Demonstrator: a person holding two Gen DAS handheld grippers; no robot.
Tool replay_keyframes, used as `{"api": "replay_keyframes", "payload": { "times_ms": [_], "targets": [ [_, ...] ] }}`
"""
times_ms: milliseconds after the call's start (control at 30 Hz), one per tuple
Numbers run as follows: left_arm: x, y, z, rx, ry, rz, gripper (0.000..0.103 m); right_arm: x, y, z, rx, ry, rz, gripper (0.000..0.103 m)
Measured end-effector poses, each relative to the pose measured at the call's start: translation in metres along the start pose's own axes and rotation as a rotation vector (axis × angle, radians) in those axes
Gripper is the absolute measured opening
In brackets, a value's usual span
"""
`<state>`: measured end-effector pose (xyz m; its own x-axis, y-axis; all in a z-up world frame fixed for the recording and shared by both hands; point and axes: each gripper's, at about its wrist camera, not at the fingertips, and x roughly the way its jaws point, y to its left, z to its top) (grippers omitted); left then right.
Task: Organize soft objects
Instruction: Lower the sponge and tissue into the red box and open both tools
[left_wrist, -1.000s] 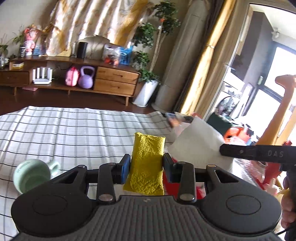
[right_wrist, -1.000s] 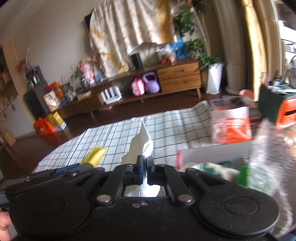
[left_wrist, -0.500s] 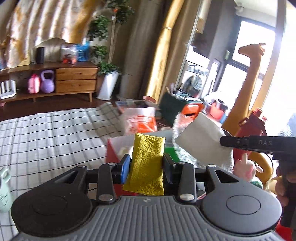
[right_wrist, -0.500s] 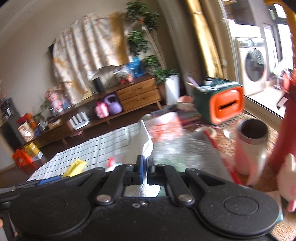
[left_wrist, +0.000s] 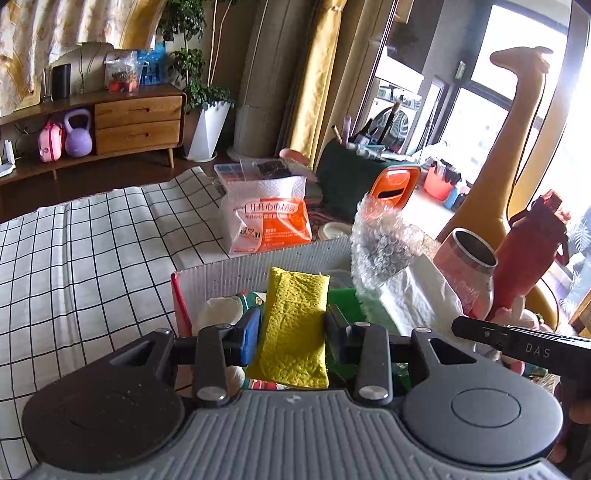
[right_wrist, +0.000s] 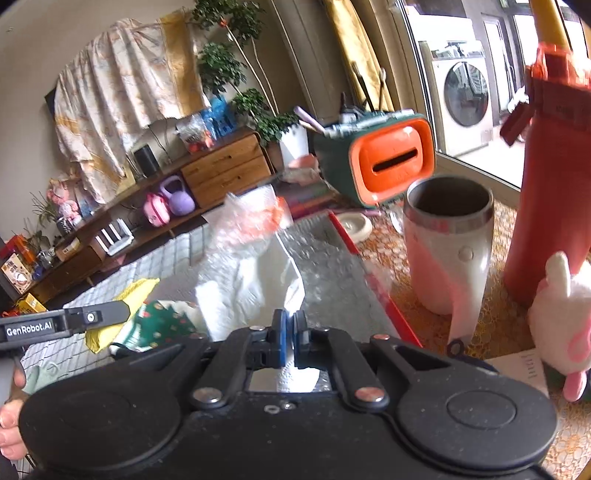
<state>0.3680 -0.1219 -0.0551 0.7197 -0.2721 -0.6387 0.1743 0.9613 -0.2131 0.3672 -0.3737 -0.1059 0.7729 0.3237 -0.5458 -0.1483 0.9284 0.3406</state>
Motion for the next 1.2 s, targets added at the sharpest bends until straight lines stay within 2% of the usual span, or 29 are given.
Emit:
{"api": "replay_keyframes", "payload": {
  "times_ms": [167,567,633,700,800,933,1200],
  "targets": [
    [0.021,0.003,-0.004,0.004,0.040,0.023,0.037,0.009,-0.001,-0.009,-0.012,0.022,-0.004,0.004],
    [0.022,-0.004,-0.011,0.036,0.051,0.023,0.038,-0.002,0.000,-0.015,-0.046,-0.001,-0.055,0.024],
    [0.017,-0.004,-0.012,0.032,0.041,0.023,0.039,-0.005,-0.001,-0.014,-0.049,-0.007,-0.068,0.028],
    [0.011,-0.005,-0.011,0.031,0.027,0.022,0.050,-0.010,-0.001,-0.014,-0.051,-0.014,-0.074,0.033],
    [-0.003,-0.005,-0.011,0.025,-0.006,0.011,0.058,-0.018,0.001,-0.012,-0.055,-0.028,-0.074,0.035],
    [-0.024,-0.009,-0.013,0.056,-0.045,0.014,0.060,-0.033,0.014,-0.011,-0.091,-0.047,-0.047,0.037],
    [-0.064,-0.013,-0.024,0.085,-0.090,0.020,0.060,-0.062,0.047,-0.020,-0.172,-0.067,0.026,0.048]
  ]
}}
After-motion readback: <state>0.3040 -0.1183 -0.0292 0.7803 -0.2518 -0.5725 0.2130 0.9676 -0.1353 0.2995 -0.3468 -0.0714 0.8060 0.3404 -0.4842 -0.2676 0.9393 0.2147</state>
